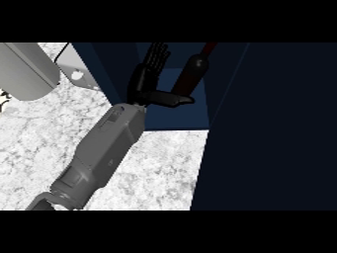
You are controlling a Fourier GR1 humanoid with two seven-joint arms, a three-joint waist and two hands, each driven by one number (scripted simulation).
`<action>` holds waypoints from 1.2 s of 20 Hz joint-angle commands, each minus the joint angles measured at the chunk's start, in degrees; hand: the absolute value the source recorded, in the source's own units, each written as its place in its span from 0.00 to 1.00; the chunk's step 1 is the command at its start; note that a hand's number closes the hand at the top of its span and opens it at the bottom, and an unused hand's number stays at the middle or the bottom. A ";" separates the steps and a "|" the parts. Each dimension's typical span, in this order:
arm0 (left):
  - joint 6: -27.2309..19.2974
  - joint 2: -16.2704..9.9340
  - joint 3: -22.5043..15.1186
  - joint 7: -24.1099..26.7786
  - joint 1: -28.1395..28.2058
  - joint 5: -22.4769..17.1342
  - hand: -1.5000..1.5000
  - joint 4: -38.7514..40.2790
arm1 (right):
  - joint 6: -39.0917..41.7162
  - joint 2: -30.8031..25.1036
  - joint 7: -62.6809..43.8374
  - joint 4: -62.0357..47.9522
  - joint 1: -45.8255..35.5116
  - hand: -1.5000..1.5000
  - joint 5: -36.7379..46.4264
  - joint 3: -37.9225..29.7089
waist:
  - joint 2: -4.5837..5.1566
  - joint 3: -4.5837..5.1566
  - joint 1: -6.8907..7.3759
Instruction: Pick up the wine, place it into the cabinet and close the cabinet
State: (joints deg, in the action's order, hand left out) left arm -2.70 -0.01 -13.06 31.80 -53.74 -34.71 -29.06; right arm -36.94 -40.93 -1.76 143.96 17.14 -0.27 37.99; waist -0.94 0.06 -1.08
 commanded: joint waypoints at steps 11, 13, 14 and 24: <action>-3.56 -2.49 -10.31 -4.95 26.13 0.11 0.00 -29.57 | -2.14 -2.06 -4.04 11.52 3.48 0.00 -0.47 0.88 | -0.12 -0.02 2.56; -4.66 -2.16 -12.15 -5.15 29.30 1.03 0.00 -33.08 | -1.50 -3.70 -3.58 13.07 5.15 0.00 -1.39 0.21 | 0.00 -0.06 1.68; -5.60 -1.77 -12.05 -4.85 30.41 1.12 0.00 -34.18 | -2.01 -2.56 -6.28 12.29 1.94 0.00 0.02 0.91 | 0.30 0.03 1.93; 0.31 -10.34 -12.80 -7.47 47.99 -2.39 0.00 -52.36 | 1.18 -6.25 -2.98 10.76 3.38 0.00 -0.73 1.42 | 0.51 -0.02 1.37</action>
State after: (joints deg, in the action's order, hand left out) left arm -4.97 -7.36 -25.52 24.54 -12.17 -35.99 -75.83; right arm -37.22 -45.38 -0.55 144.12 18.22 0.19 38.13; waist -0.60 0.05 0.32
